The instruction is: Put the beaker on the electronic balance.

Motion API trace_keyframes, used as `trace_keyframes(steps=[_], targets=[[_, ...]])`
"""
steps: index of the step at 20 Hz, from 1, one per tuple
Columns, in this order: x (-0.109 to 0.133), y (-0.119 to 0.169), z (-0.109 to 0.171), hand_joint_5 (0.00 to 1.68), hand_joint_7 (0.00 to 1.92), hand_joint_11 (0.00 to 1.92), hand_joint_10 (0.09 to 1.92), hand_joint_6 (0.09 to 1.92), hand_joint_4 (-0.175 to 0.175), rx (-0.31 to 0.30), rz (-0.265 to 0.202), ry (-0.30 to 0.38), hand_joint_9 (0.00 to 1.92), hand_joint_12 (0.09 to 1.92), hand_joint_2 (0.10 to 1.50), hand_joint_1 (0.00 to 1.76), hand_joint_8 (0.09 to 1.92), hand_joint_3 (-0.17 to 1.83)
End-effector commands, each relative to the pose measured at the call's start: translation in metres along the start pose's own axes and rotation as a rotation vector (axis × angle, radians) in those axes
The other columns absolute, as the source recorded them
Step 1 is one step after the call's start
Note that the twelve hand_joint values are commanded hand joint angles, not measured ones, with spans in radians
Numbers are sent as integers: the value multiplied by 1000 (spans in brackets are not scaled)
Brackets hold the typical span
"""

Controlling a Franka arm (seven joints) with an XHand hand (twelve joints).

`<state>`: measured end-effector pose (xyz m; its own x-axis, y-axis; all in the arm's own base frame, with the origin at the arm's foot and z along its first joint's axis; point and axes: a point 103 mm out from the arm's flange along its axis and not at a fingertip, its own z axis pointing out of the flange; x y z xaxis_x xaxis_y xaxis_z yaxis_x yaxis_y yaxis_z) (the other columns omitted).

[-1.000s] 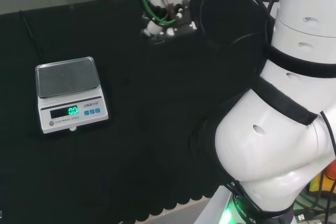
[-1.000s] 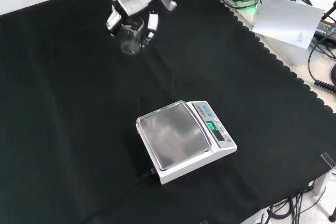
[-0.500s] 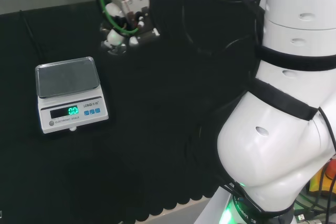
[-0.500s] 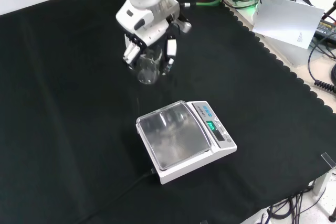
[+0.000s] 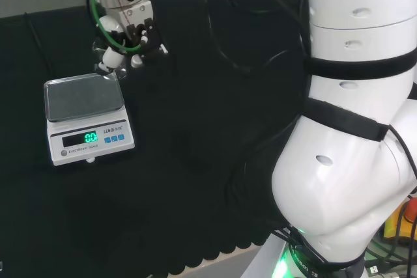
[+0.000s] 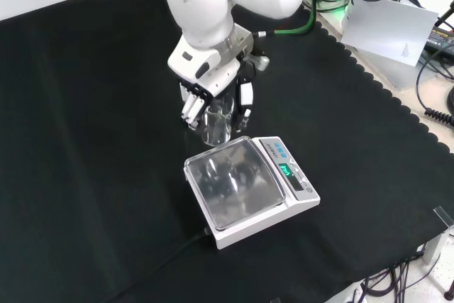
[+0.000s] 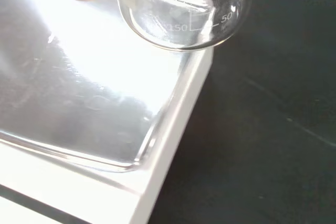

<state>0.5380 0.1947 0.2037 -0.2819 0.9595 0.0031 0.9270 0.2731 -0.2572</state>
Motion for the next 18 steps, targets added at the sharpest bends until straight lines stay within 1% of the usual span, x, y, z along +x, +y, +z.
trace_keyframes(steps=[1, 8, 12, 15, 16, 17, 18], targets=[[34, 17, 16, 775, 858, 1238, 1211, 1536, 24, 44, -58, 0, 1220, 973, 822, 1171, 1532, 855], [45, 30, 30, 778, 859, 1236, 1209, 1533, 25, 77, -76, -5, 1221, 974, 820, 1172, 1531, 857], [44, 32, 34, 781, 861, 1230, 1208, 1530, 26, 92, -76, -8, 1221, 972, 817, 1173, 1528, 860], [42, 31, 35, 788, 872, 1235, 1200, 1513, 25, 103, -79, 7, 1217, 964, 812, 1176, 1505, 853], [42, 30, 35, 808, 845, 1246, 1193, 1484, -47, 105, -80, 12, 1209, 951, 812, 1150, 1528, 833], [42, 29, 35, 823, 819, 1259, 1187, 1459, -105, 105, -83, 13, 1202, 935, 816, 1130, 1552, 811], [42, 29, 35, 831, 800, 1275, 1179, 1442, -140, 105, -84, 14, 1196, 916, 820, 1117, 1564, 793]])
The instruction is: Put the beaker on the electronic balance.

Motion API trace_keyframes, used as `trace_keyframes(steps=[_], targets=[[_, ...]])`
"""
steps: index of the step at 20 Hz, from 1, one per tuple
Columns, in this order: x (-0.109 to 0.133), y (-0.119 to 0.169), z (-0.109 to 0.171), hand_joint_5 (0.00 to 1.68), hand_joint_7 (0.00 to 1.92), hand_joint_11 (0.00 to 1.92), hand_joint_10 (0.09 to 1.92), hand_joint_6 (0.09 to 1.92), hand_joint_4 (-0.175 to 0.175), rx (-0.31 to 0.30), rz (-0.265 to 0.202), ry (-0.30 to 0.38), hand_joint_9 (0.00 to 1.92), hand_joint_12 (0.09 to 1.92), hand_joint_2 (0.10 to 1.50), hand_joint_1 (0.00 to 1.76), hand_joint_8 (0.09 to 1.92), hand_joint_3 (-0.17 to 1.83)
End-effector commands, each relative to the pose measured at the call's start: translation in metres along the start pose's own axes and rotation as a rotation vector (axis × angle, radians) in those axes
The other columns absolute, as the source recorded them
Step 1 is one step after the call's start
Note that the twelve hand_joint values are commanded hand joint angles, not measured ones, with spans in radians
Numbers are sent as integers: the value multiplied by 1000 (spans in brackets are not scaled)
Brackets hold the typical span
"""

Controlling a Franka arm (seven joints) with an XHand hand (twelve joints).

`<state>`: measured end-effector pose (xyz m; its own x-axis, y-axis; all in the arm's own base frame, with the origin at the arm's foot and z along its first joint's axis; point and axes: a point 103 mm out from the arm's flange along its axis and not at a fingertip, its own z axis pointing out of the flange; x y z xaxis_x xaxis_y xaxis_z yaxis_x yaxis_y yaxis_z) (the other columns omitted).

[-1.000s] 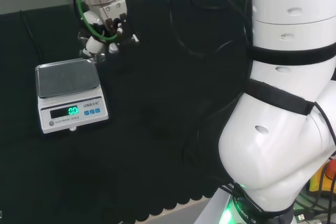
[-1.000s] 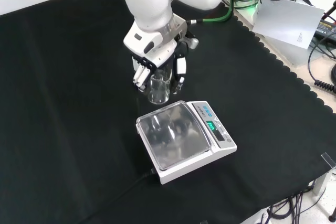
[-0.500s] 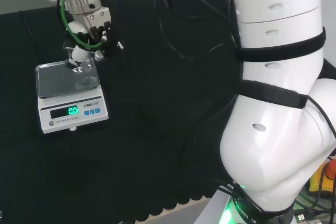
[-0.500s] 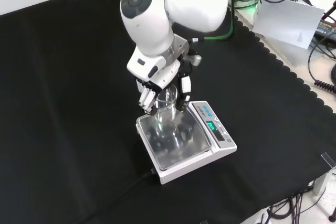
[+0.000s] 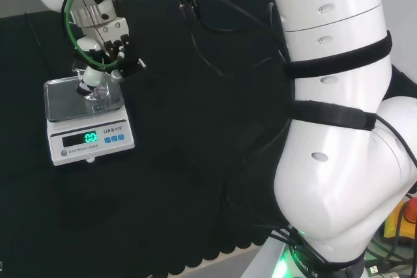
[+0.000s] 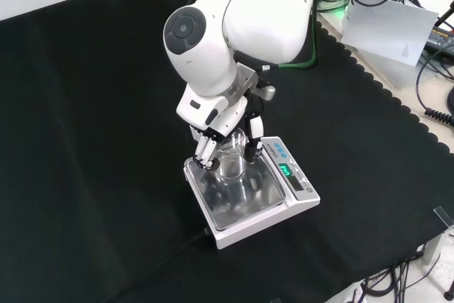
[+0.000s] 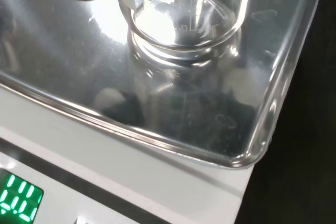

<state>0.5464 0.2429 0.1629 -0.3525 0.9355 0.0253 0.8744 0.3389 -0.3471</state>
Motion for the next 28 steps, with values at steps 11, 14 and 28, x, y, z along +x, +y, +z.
trace_keyframes(steps=[11, 14, 28], targets=[[-7, -9, -1, 308, 513, 987, 741, 1144, -31, 49, -37, 46, 1029, 988, 547, 965, 1109, 840], [-9, -11, -1, 208, 375, 721, 716, 671, 9, 51, -36, 51, 849, 1192, 539, 802, 958, 669], [-27, -42, -56, 41, 3, 265, 731, 87, 52, -46, -14, 47, 349, 1440, 612, 577, 647, 293]])
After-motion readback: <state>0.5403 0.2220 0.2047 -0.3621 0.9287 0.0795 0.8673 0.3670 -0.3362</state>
